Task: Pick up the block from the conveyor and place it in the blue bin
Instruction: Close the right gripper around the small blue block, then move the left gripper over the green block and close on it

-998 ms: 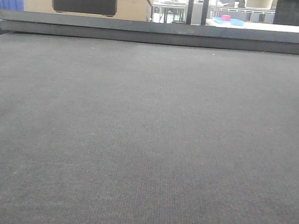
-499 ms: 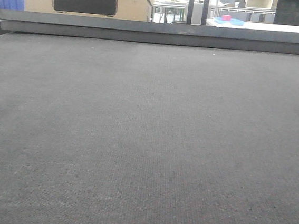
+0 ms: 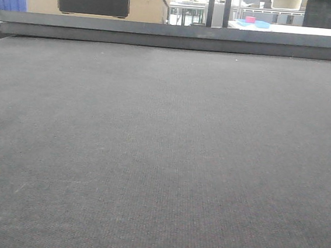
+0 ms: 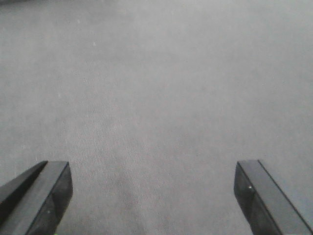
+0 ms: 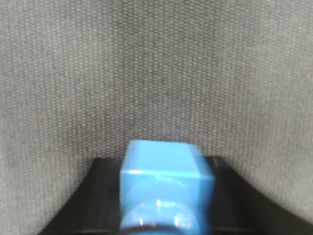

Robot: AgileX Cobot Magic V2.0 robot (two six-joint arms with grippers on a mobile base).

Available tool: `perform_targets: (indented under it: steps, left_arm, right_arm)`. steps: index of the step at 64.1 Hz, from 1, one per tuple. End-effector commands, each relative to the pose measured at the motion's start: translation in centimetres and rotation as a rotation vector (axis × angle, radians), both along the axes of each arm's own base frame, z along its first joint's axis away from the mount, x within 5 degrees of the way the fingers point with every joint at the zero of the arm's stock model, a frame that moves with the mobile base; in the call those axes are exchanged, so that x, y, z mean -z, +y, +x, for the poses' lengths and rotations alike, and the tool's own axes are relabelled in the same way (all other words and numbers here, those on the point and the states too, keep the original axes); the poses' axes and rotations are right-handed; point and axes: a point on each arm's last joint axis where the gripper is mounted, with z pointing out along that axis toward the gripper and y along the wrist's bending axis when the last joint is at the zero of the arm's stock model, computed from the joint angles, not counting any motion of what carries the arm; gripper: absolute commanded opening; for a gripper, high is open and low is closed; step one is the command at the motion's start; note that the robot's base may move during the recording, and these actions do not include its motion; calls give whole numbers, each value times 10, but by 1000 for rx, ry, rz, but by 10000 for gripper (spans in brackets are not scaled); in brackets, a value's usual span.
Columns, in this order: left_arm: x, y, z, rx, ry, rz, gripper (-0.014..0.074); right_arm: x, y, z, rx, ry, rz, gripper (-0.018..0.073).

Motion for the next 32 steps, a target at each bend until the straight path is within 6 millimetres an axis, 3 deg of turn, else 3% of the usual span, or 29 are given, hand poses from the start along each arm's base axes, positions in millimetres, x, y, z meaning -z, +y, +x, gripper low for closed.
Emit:
perform_targets:
  steps: [1, 6, 21, 32]
  left_arm:
    - [-1, -1, 0, -2, 18, -9, 580]
    - [-1, 2, 3, -42, 72, -22, 580]
    - [3, 21, 33, -178, 312, 96, 580]
    - [28, 39, 61, -226, 511, 201, 580]
  right_arm:
    - [-8, -2, -4, -8, -29, -15, -54]
    - [-15, -2, -6, -8, -50, -16, -170]
    - [-35, 0, -12, 0, -141, -4, -158]
    - [-43, 5, -13, 16, -195, 37, -159]
